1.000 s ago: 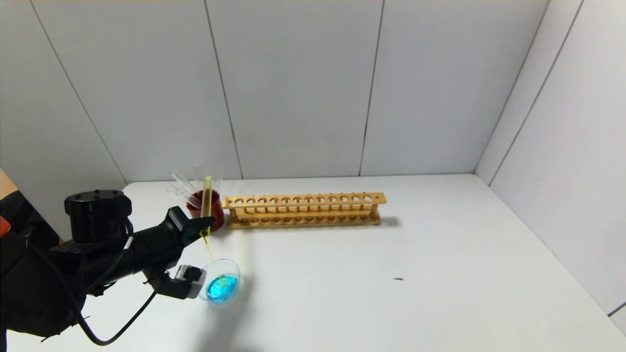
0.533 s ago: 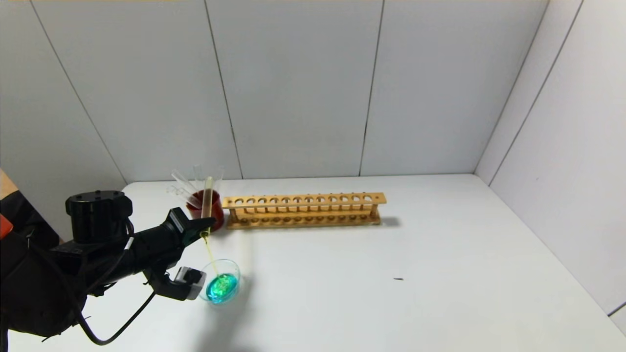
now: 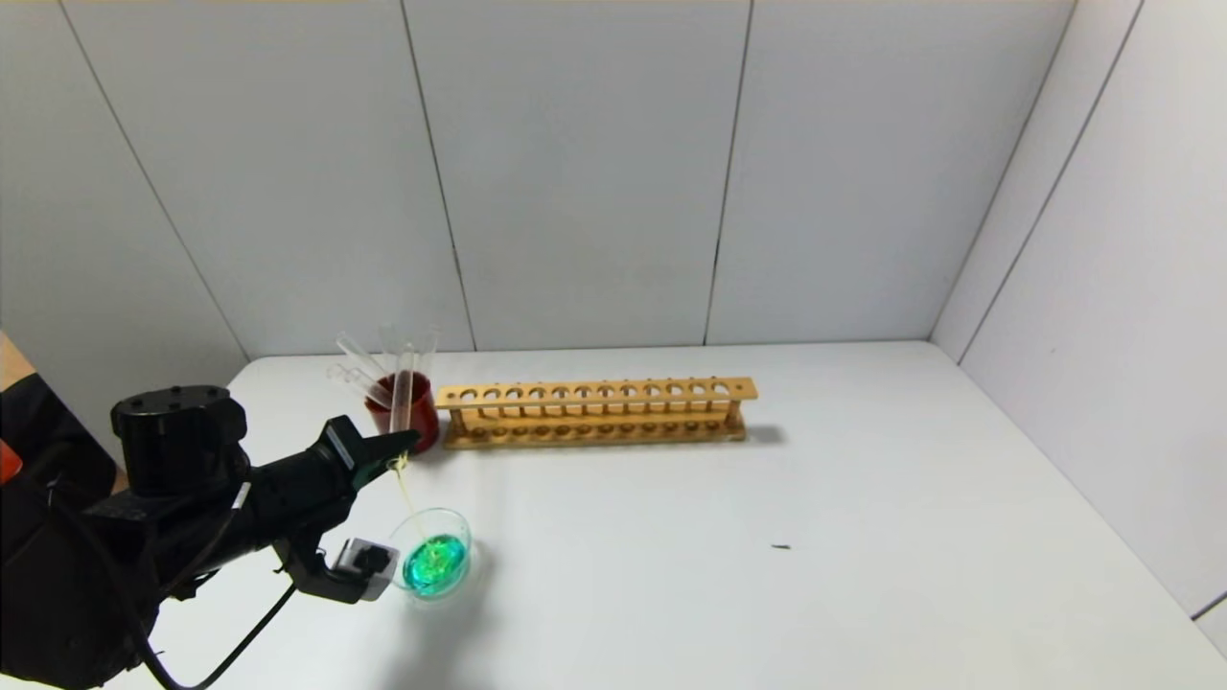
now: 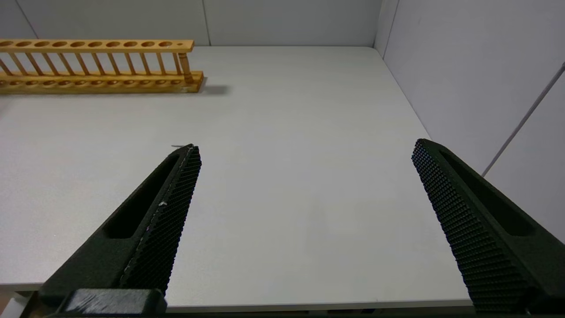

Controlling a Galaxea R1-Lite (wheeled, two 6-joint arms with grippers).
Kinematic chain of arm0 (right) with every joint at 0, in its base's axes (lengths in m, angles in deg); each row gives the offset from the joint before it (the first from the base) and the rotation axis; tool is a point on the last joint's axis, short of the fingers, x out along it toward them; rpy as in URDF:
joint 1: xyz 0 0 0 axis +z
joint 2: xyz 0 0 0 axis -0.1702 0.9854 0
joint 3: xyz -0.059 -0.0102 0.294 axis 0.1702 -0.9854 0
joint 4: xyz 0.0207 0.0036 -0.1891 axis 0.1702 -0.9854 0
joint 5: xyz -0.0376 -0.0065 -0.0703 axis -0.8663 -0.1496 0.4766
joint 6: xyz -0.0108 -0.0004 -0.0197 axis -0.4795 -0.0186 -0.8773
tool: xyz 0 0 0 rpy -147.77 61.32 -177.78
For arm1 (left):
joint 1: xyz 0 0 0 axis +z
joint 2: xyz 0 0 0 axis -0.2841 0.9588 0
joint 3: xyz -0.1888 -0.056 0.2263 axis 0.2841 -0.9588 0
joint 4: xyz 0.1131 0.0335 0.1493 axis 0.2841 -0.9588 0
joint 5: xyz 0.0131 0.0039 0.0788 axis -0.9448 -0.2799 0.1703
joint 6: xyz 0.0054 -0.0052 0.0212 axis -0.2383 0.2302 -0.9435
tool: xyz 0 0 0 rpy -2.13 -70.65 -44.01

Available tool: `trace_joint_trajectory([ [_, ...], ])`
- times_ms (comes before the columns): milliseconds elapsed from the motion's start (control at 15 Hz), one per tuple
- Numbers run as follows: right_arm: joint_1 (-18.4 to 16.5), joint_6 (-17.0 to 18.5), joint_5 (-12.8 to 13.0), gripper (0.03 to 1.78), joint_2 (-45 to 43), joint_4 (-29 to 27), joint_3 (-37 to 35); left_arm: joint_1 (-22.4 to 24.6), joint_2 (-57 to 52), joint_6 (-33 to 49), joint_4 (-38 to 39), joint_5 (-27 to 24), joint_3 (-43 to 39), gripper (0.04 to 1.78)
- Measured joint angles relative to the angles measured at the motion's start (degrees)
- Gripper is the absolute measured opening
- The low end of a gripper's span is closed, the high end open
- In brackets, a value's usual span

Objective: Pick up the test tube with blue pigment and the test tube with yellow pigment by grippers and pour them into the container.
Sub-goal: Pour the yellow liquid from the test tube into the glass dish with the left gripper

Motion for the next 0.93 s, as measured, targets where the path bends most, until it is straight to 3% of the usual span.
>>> trace_joint_trajectory([
  [467,0.0,0.0,0.0,1.75,0.0,0.0,0.0,-0.8,0.3,-4.3,6.6,0.4,-3.6,0.31],
  [933,0.0,0.0,0.0,1.75,0.0,0.0,0.0,-1.0,4.0,-8.0,18.3,0.1,-5.9,0.31],
])
